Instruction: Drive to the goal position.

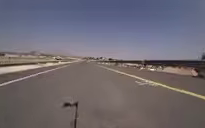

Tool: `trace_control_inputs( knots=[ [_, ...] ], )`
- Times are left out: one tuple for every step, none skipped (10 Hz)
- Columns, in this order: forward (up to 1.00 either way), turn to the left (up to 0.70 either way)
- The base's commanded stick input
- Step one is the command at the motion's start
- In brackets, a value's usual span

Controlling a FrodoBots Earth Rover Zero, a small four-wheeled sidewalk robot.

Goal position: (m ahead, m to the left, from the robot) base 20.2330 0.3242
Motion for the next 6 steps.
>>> trace_control_inputs(
  knots=[
    [0.70,0.00],
    [0.70,0.00],
    [0.70,0.00],
    [0.70,0.00],
    [0.70,0.00],
    [0.70,0.00]
  ],
)
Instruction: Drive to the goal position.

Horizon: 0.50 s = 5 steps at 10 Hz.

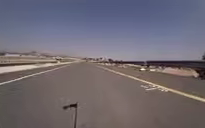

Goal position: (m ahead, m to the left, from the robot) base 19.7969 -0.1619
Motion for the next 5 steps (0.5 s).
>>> trace_control_inputs(
  knots=[
    [0.70,0.00],
    [0.70,0.00],
    [0.70,0.00],
    [0.70,0.00],
    [0.70,0.00]
  ],
)
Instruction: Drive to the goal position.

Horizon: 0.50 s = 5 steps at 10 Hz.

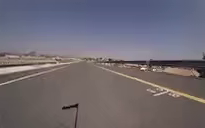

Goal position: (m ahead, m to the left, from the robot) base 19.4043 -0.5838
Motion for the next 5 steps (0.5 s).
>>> trace_control_inputs(
  knots=[
    [0.70,0.00],
    [0.70,0.00],
    [0.70,0.00],
    [0.70,0.00],
    [0.70,0.00]
  ],
)
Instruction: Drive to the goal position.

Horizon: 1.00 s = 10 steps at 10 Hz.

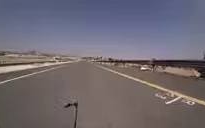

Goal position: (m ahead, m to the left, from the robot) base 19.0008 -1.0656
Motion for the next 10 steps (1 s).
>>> trace_control_inputs(
  knots=[
    [0.70,0.00],
    [0.70,0.00],
    [0.70,0.00],
    [0.70,0.00],
    [0.70,0.00],
    [0.70,0.00],
    [0.70,0.00],
    [0.70,0.00],
    [0.70,0.00],
    [0.70,0.00]
  ],
)
